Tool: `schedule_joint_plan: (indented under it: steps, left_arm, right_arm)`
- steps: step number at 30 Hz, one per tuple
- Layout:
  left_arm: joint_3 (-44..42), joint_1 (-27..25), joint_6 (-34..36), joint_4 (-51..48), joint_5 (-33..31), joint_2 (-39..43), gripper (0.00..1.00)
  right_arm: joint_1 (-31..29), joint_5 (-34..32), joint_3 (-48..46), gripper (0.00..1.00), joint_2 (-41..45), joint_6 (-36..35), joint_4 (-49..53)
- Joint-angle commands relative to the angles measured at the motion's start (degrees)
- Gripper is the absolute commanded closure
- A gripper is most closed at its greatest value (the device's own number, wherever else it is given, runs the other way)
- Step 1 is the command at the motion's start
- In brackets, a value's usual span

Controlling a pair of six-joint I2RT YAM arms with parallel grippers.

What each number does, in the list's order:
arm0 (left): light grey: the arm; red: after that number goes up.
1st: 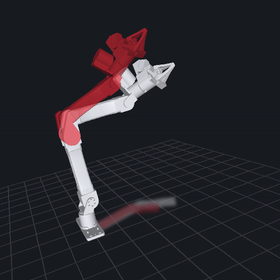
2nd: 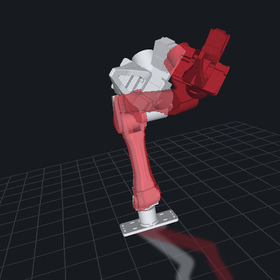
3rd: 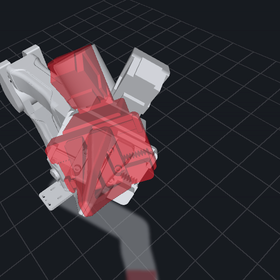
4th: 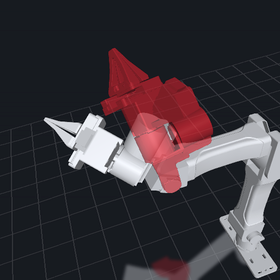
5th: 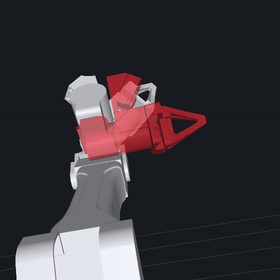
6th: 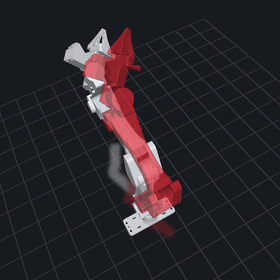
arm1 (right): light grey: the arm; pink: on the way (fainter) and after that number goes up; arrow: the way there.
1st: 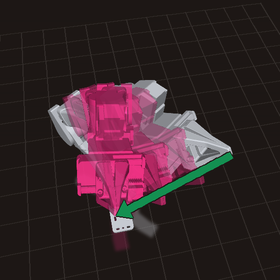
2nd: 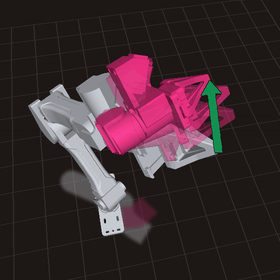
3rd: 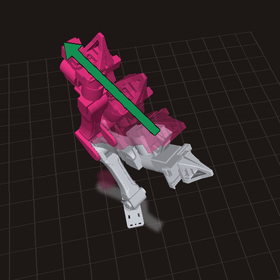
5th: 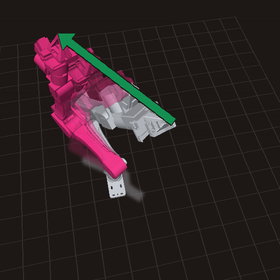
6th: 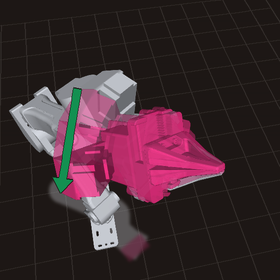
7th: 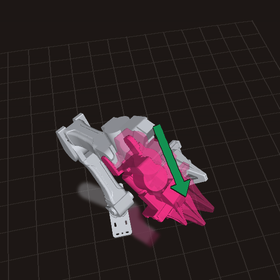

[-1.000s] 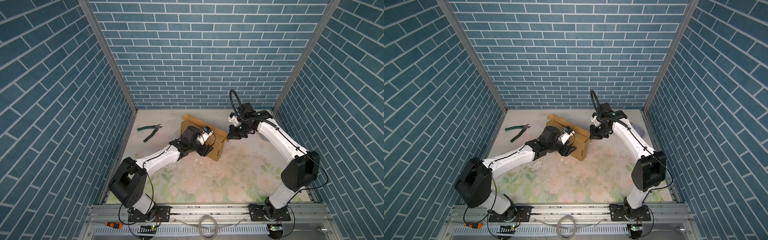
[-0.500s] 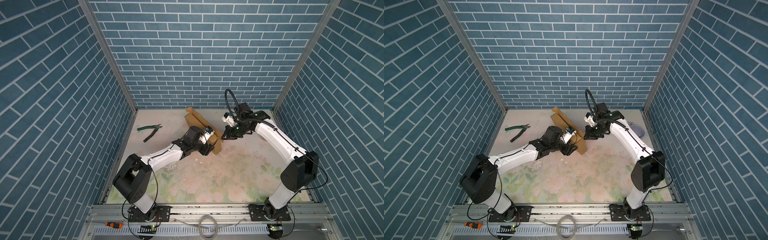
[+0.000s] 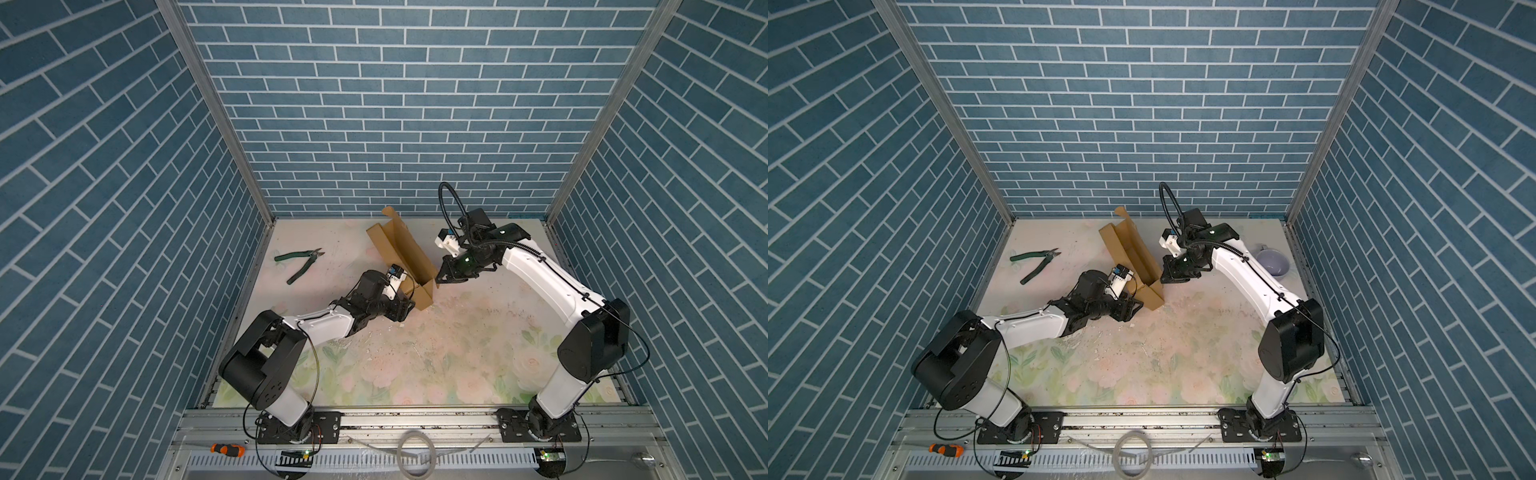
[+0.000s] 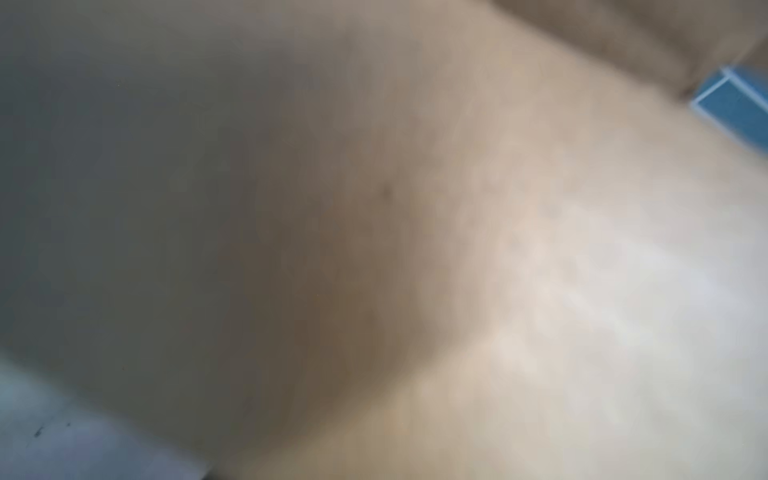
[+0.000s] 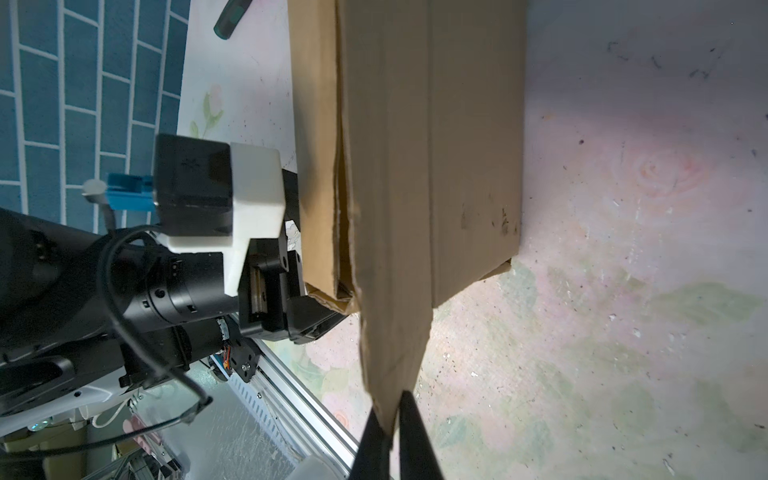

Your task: Fold the paper box

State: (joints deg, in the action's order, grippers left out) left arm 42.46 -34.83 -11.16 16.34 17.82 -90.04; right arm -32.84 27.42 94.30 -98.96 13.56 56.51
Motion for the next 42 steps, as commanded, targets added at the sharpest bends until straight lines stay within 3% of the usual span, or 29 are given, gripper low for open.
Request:
schedule_joint_plan:
  steps: [1, 9, 14, 20, 24, 29, 35, 42]
  left_arm:
    - [-0.2, 0.2, -3.0, 5.8, 1.6, 0.6, 0.27]
    - [-3.6, 0.1, -5.4, 9.1, 2.9, 0.0, 0.26]
    - [-6.3, 0.1, -6.3, 10.3, 2.4, 0.5, 0.27]
    - [-9.1, 0.5, -6.8, 11.0, 1.1, 2.3, 0.27]
    - [-10.5, 1.4, -7.4, 11.5, 1.0, 4.1, 0.26]
    - [-12.1, 2.5, -7.6, 10.3, 0.6, 7.1, 0.25]
    - [-14.7, 3.1, -9.7, 11.0, 0.4, 9.3, 0.25]
    - [-15.3, 3.4, -9.5, 6.6, -1.2, 13.9, 0.25]
  right_arm:
    - [-2.4, -2.2, 0.6, 0.92, -2.0, -0.1, -0.2]
    - [-5.8, -6.4, 3.6, 0.90, -6.6, -0.5, 2.8]
    - [-7.2, -6.0, 7.9, 0.74, -8.0, -4.6, 5.7]
    - [-7.2, -11.0, 9.7, 0.50, -8.5, -9.9, 3.3]
    - [-7.2, -12.0, 14.8, 0.43, -12.0, -11.8, 6.5]
    - [-7.0, -7.0, 16.5, 0.34, -10.2, -11.5, 9.4]
    - [-4.9, -7.8, 17.5, 0.31, -7.0, -13.3, 15.8]
    - [-4.0, -3.8, 23.0, 0.30, -5.8, -11.2, 16.4]
